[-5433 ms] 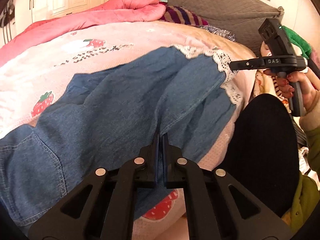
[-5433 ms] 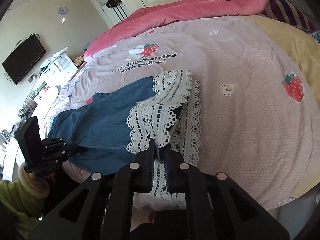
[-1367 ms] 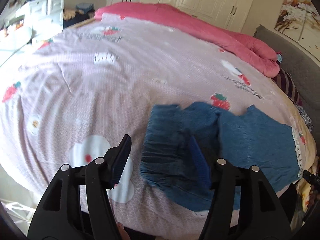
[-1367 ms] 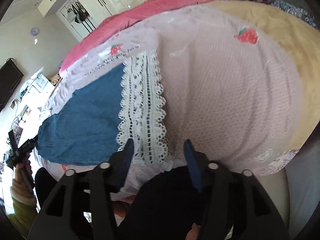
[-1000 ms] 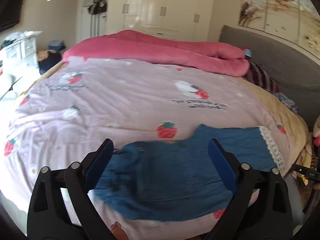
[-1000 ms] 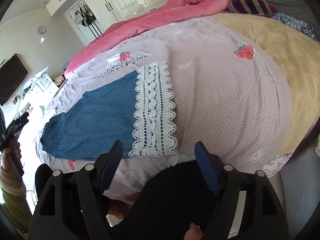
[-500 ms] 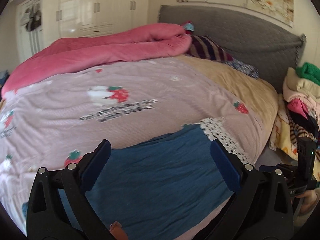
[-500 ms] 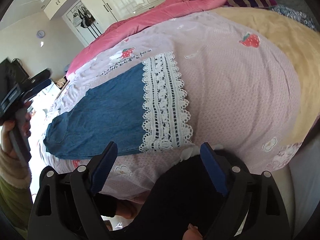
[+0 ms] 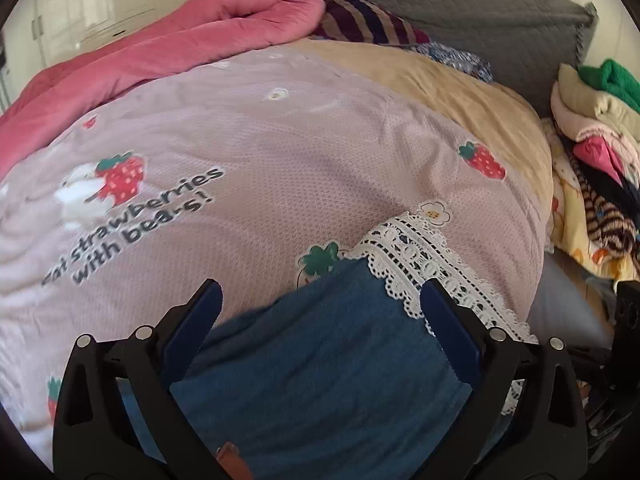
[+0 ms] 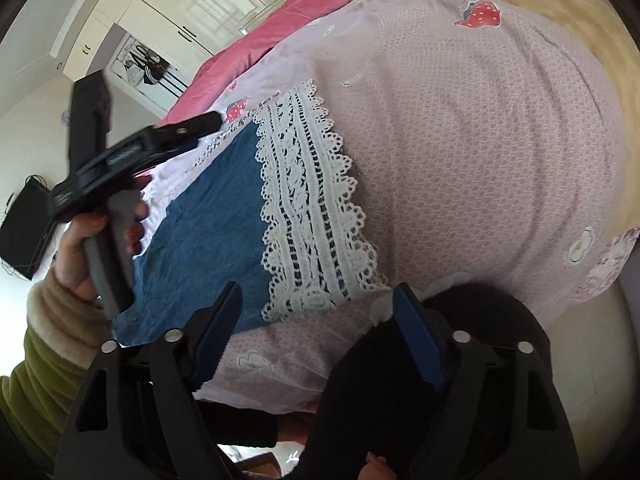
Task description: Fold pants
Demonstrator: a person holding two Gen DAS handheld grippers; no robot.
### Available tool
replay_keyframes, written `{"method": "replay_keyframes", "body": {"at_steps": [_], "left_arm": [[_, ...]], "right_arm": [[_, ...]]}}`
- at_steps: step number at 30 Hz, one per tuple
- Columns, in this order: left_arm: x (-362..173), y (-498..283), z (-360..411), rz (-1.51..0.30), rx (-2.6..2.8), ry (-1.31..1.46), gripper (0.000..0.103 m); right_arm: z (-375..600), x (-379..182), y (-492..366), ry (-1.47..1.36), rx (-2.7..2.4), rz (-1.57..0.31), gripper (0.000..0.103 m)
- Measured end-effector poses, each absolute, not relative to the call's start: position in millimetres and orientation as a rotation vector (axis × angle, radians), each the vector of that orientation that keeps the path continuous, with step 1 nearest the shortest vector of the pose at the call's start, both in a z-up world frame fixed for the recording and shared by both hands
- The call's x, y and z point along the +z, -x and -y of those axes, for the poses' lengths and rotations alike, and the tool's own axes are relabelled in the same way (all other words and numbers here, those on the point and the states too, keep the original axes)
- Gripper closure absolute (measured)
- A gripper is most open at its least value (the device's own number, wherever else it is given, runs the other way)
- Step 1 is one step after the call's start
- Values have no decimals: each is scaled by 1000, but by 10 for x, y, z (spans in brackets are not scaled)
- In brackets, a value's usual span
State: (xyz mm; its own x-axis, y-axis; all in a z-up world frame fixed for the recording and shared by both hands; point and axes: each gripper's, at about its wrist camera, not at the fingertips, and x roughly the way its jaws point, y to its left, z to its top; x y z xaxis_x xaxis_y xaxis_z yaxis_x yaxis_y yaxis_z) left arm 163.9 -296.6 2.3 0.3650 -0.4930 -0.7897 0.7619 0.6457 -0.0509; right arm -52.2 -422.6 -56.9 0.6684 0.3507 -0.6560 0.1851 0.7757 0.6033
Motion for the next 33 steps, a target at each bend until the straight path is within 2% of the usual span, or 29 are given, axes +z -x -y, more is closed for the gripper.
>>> {"method": "replay_keyframes", "body": {"at_steps": [4, 7, 9, 10, 16, 19, 20, 21, 24, 25, 28, 30, 33], "left_arm": [[-39, -1740, 3080, -876, -908, -412, 10], [-115, -1826, 3106, -903, -961, -404, 11], [-182, -1890, 3127, -937, -989, -377, 12], [-219, -1924, 3136, -956, -1009, -361, 14], [-379, -2010, 3255, -1045, -1143, -310, 29], [-436, -1985, 3318, -1064, -1172, -336, 45], [-434, -1961, 3331, -1062, -1187, -340, 52], [-432, -1955, 3331, -1063, -1195, -341, 54], [-443, -1932, 3344, -1075, -1197, -353, 61], [-442, -1926, 3347, -1076, -1202, -352, 67], [-431, -1919, 3336, -1080, -1208, -336, 79], [-394, -1925, 3299, -1068, -1206, -325, 84], [-324, -1923, 3257, -1047, -1212, -306, 88]], "right_arm": [[4172, -566, 446, -664, 101, -848, 33], [4134, -556, 413, -613, 75, -850, 48], [4106, -507, 432, -570, 62, -827, 65], [4098, -483, 445, -562, 65, -818, 67], [4178, -536, 499, -612, 73, -823, 66], [4222, -626, 526, -658, 74, -849, 60], [4219, -626, 514, -661, 70, -855, 55], [4215, -641, 510, -669, 73, -861, 51], [4174, -645, 483, -661, 66, -863, 49], [4150, -639, 477, -648, 62, -864, 49], [4105, -593, 466, -613, 57, -855, 61], [4088, -556, 489, -599, 55, -838, 73], [4085, -471, 553, -576, 49, -804, 78]]}}
